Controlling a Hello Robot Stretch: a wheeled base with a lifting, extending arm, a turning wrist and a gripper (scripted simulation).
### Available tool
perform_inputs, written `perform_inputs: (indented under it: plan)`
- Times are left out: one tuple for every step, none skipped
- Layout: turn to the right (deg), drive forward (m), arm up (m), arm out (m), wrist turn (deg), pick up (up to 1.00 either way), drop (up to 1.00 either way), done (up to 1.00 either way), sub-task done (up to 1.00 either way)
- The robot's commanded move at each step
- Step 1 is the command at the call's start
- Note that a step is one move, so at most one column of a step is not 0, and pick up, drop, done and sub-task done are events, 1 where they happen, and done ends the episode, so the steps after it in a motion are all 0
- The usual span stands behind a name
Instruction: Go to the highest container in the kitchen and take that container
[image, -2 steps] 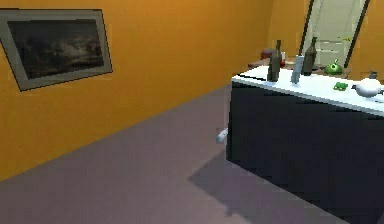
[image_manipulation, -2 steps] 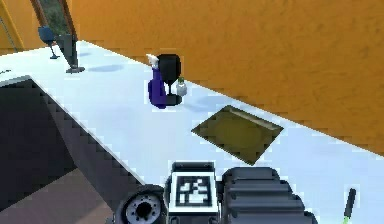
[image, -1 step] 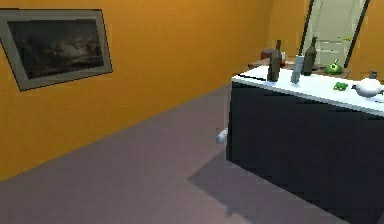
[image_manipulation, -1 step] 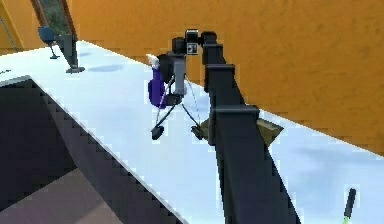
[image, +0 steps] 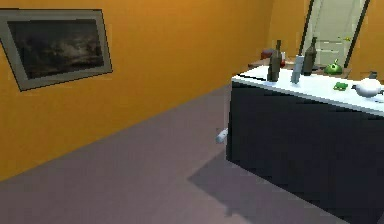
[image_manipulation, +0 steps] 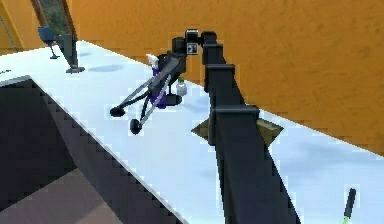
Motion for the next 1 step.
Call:
perform_inputs:
  plan:
    - [0.0,0.0,0.0,0.0,45.0,0.0,0.0,0.0,0.0]
